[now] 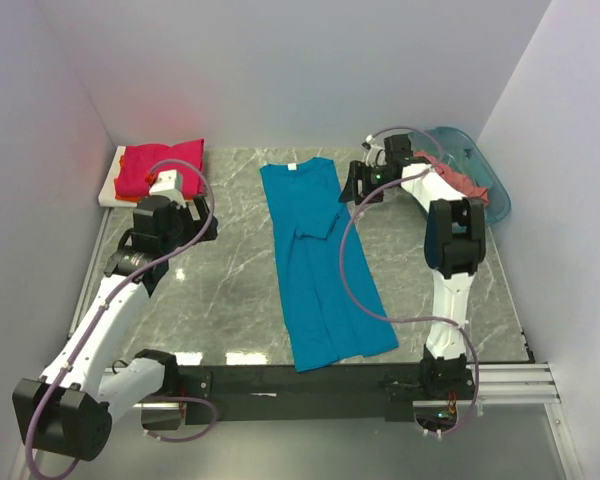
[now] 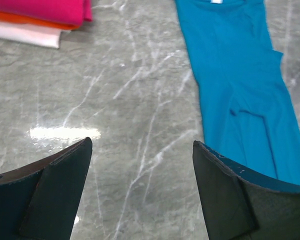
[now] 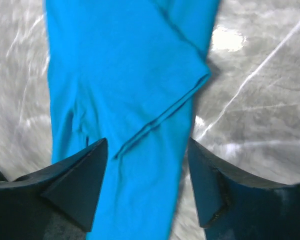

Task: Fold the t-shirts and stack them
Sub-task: Fold the tshirt

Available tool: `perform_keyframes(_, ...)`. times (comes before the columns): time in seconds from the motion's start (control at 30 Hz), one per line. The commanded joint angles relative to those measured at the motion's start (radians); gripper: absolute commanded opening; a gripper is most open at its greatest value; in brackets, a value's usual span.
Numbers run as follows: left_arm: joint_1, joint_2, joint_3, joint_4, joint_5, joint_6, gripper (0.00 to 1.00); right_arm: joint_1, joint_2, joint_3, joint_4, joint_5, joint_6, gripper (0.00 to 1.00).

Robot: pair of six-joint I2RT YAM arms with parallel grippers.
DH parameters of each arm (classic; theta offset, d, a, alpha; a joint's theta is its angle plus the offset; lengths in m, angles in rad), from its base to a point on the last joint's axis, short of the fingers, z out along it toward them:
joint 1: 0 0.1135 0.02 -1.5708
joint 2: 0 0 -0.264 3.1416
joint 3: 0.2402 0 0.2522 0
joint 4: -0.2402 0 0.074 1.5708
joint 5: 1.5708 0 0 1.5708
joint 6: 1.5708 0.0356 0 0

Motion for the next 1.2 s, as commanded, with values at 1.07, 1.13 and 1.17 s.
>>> perform_keyframes(1.07, -0.029, -0.045, 0.004, 0.012, -0.072, 0.040, 0.87, -0.035, 0.352, 0.410, -0.074, 0.006, 0.275, 0.40)
perform_keyframes(1.13, -0.029, -0.045, 0.004, 0.011, -0.072, 0.040, 0.87, -0.033, 0.346, 0.402, -0.070, 0.004, 0.272, 0.39)
perform_keyframes(1.17, -0.029, -0.043, 0.005, 0.011, -0.069, 0.042, 0.87, -0.033, 0.345, 0.399, -0.067, 0.003, 0.273, 0.37)
